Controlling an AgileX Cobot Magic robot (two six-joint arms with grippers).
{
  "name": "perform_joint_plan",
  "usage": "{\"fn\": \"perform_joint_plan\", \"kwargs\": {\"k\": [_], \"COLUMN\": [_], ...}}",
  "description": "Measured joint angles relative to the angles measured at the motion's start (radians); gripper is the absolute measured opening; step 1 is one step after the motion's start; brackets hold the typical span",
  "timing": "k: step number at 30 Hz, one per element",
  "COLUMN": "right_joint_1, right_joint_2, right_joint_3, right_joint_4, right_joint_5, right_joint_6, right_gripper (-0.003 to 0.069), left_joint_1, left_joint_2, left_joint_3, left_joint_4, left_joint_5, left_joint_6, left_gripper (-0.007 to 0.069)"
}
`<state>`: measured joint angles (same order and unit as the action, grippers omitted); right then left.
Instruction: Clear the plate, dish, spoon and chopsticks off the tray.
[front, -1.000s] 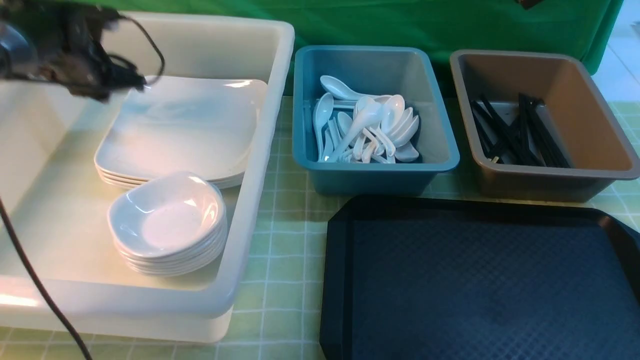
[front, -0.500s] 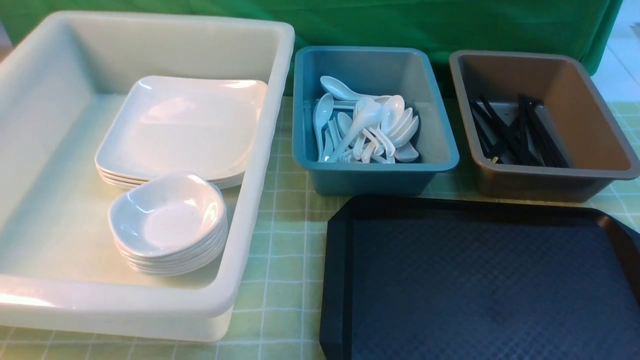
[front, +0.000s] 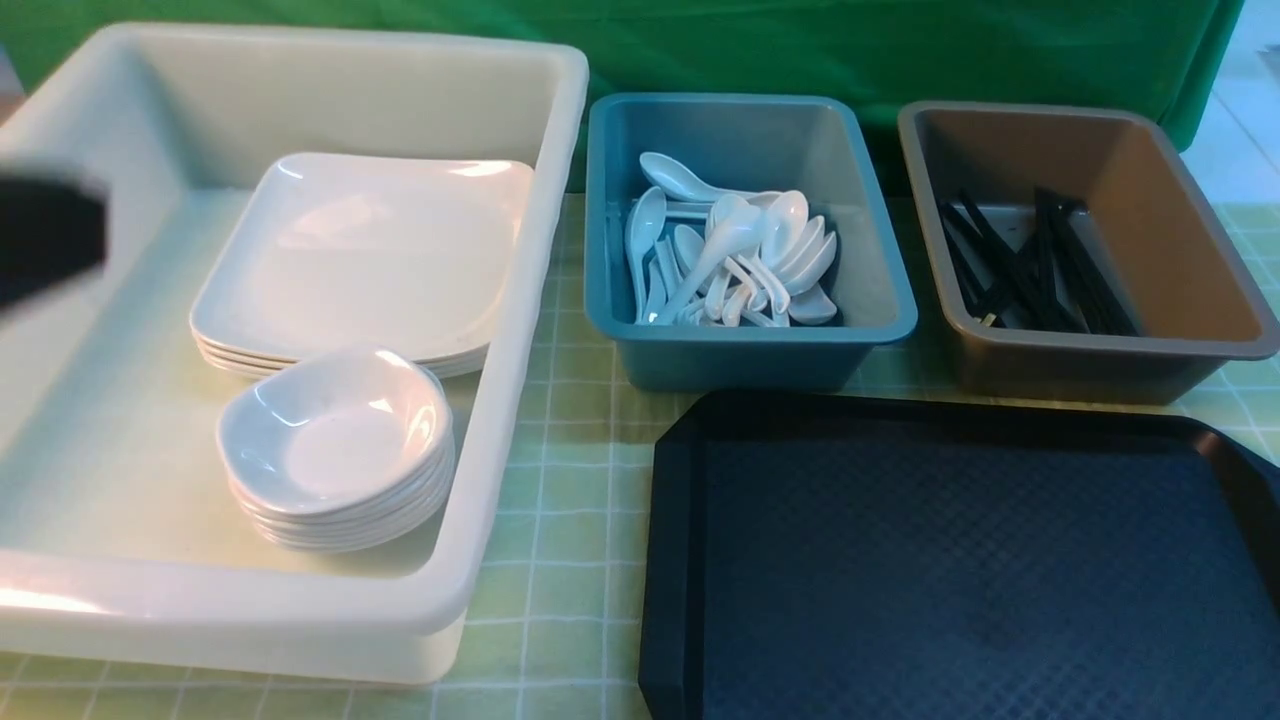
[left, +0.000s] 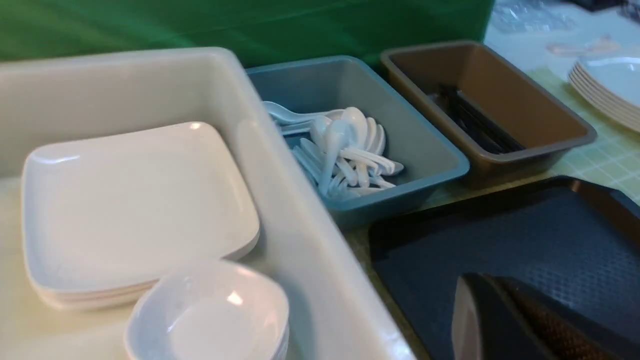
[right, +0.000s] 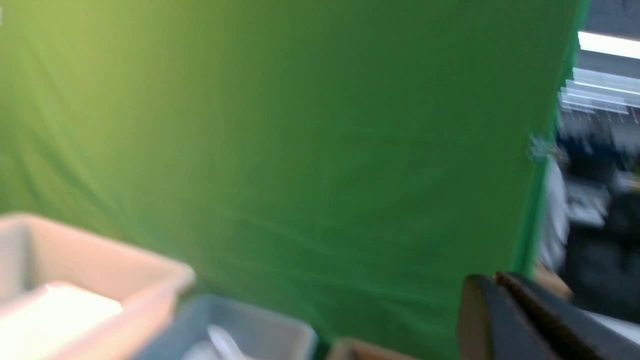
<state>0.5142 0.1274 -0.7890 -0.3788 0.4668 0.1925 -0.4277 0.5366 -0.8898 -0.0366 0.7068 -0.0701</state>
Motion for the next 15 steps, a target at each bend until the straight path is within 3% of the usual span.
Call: {"fn": "perform_joint_plan", "kwargs": {"k": [7,15], "right_joint_1": [0.000,0.000], "right_joint_2": [-0.130,-0.130], "right_joint_3": [0.297,0.308], "right_joint_4": [0.000,-0.003], "right_joint_5": [-0.307,-0.334], "right_joint_6": [0.024,0.025], "right_gripper": [0.0041,0.0111], "left_joint_1": [0.000,0.000], "left_joint_2": [-0.390,-0.536], "left_joint_3": [0.425,0.526], "left_joint_4": [0.014,0.018], "left_joint_5": [-0.286,-0.415], "left_joint_6": [-0.064,-0.072], "left_gripper": [-0.0016,-0.0016]}}
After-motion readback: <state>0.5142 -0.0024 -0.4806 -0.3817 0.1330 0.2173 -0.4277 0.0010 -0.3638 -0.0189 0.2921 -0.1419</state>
